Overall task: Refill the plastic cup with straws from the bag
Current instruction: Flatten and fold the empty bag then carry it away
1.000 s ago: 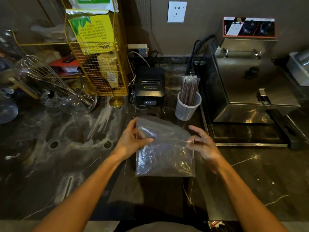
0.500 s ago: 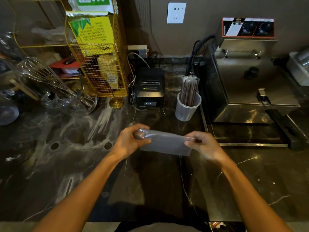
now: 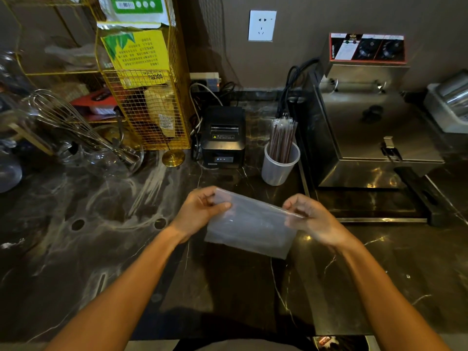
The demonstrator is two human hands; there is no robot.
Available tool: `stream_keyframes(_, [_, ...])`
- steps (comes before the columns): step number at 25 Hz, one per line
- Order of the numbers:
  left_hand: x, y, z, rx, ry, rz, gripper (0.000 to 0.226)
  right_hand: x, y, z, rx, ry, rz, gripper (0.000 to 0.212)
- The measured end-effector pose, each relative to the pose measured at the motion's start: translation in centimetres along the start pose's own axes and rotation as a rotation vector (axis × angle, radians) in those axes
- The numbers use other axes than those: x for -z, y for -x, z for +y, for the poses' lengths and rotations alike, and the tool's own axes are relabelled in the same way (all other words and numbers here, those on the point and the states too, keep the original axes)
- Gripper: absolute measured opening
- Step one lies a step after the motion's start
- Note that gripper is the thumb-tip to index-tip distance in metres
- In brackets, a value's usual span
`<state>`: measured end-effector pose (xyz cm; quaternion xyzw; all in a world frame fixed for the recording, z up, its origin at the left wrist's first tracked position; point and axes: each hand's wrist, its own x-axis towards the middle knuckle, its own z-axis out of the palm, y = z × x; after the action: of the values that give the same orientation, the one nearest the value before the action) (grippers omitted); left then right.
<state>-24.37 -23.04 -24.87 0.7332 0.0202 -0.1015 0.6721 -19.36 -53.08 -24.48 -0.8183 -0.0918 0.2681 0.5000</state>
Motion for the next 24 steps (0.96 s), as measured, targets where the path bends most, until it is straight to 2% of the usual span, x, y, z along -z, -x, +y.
stream_keyframes(4, [-0.3,-0.5,0.6,-0.046,-0.02,-0.068,0.027,0.1,0.0,-1.2,-0.06,0.122,-0.175,0.026])
stream_keyframes(8, [-1.3,-0.7,1.6,-0.022,-0.023,-0.134,0.029,-1.1,-0.1,-2.0,0.007,0.096,-0.202,0.024])
stream_keyframes(11, [-0.4,-0.3,1.6,0.075,0.076,-0.079,0.031,-1.4,0.2,-1.5,0.012,-0.033,-0.109,0.025])
stream_keyframes(14, [0.7,0.3,1.0,0.169,0.237,-0.067,0.04,-1.0,0.6,-1.1,-0.001,-0.268,-0.055,0.022])
stream_keyframes(17, [0.3,0.7,0.6,0.21,0.388,-0.122,0.072,-1.3,1.0,-1.6,-0.019,-0.543,-0.041,0.024])
stream_keyframes(19, [-0.4,0.8,0.5,0.207,0.419,-0.17,0.083,-1.7,1.1,-1.9,-0.036,-0.656,-0.044,0.021])
stream_keyframes(22, [-1.6,0.6,0.1,0.241,0.492,-0.237,0.077,-2.4,1.1,-2.0,-0.044,-0.725,-0.054,0.026])
stream_keyframes(24, [-2.4,0.3,-0.3,0.258,0.484,-0.253,0.062,-2.7,1.2,-1.8,-0.061,-0.775,-0.004,0.026])
